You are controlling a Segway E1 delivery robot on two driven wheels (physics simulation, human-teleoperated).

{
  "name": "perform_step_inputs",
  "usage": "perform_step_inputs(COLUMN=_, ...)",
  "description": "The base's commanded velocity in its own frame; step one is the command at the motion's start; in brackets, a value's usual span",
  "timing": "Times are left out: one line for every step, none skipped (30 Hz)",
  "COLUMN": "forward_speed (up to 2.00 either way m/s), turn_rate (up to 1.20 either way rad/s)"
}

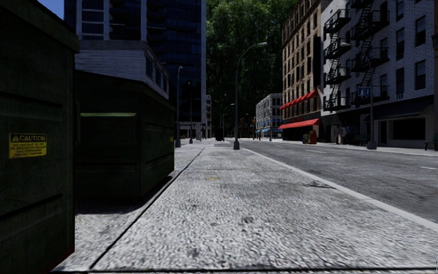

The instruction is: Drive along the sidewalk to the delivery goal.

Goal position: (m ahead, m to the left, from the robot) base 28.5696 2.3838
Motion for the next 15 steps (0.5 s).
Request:
perform_step_inputs(forward_speed=2.0, turn_rate=0.0)
perform_step_inputs(forward_speed=2.0, turn_rate=0.0)
perform_step_inputs(forward_speed=2.0, turn_rate=0.0)
perform_step_inputs(forward_speed=2.0, turn_rate=0.0)
perform_step_inputs(forward_speed=2.0, turn_rate=0.0)
perform_step_inputs(forward_speed=2.0, turn_rate=0.0)
perform_step_inputs(forward_speed=2.0, turn_rate=0.0)
perform_step_inputs(forward_speed=2.0, turn_rate=0.0)
perform_step_inputs(forward_speed=2.0, turn_rate=0.0)
perform_step_inputs(forward_speed=2.0, turn_rate=0.0)
perform_step_inputs(forward_speed=2.0, turn_rate=0.0)
perform_step_inputs(forward_speed=2.0, turn_rate=0.0)
perform_step_inputs(forward_speed=2.0, turn_rate=0.0)
perform_step_inputs(forward_speed=2.0, turn_rate=0.0)
perform_step_inputs(forward_speed=2.0, turn_rate=0.0)
